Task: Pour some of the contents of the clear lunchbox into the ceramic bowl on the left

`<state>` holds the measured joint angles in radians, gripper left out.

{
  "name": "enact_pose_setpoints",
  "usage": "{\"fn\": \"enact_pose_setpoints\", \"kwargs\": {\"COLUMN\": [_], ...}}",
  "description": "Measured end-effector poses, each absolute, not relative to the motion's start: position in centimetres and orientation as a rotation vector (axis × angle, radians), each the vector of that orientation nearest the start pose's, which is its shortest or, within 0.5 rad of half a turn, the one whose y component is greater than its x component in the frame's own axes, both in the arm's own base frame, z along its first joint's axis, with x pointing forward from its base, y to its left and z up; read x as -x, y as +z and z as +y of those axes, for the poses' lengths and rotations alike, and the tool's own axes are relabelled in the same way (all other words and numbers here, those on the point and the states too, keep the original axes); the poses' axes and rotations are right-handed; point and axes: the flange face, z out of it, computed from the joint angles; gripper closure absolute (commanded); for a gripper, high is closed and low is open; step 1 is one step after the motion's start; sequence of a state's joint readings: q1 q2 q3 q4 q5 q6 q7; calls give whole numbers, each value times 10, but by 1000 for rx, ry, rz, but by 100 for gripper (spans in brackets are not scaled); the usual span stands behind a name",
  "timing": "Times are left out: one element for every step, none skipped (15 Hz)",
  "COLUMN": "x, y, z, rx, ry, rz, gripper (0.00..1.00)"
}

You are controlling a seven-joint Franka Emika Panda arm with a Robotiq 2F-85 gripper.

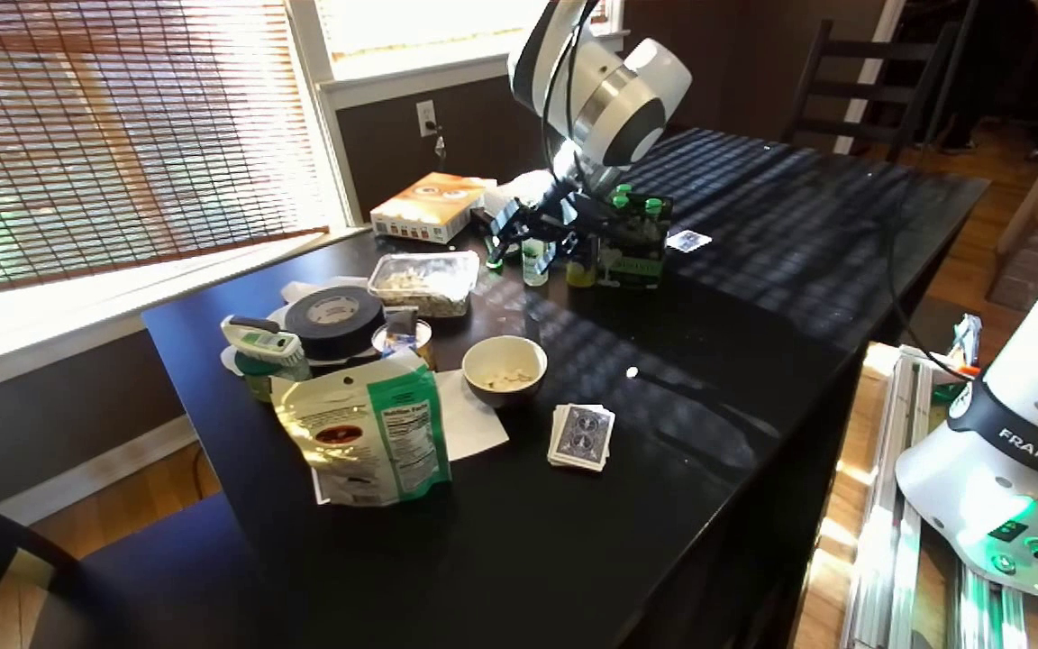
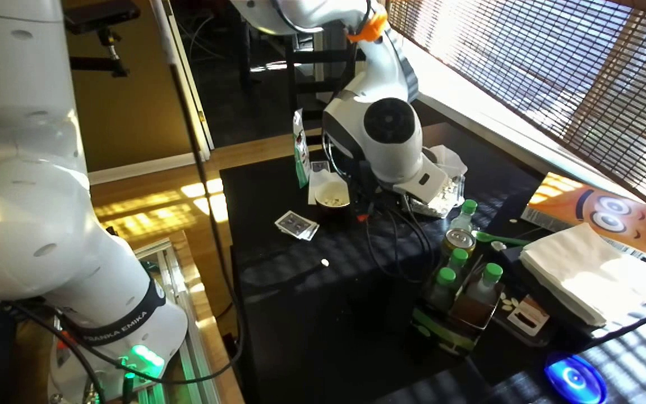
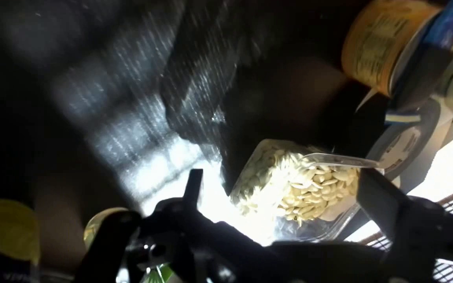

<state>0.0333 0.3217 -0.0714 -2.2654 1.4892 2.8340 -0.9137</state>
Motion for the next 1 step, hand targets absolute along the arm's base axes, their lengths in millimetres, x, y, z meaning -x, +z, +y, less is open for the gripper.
{"fn": "enact_pose_setpoints", "kwargs": {"x": [-506], "y": [227], "z": [-75], "rx": [2618], "ry": [-599], "rz": [619], "gripper": [0]}}
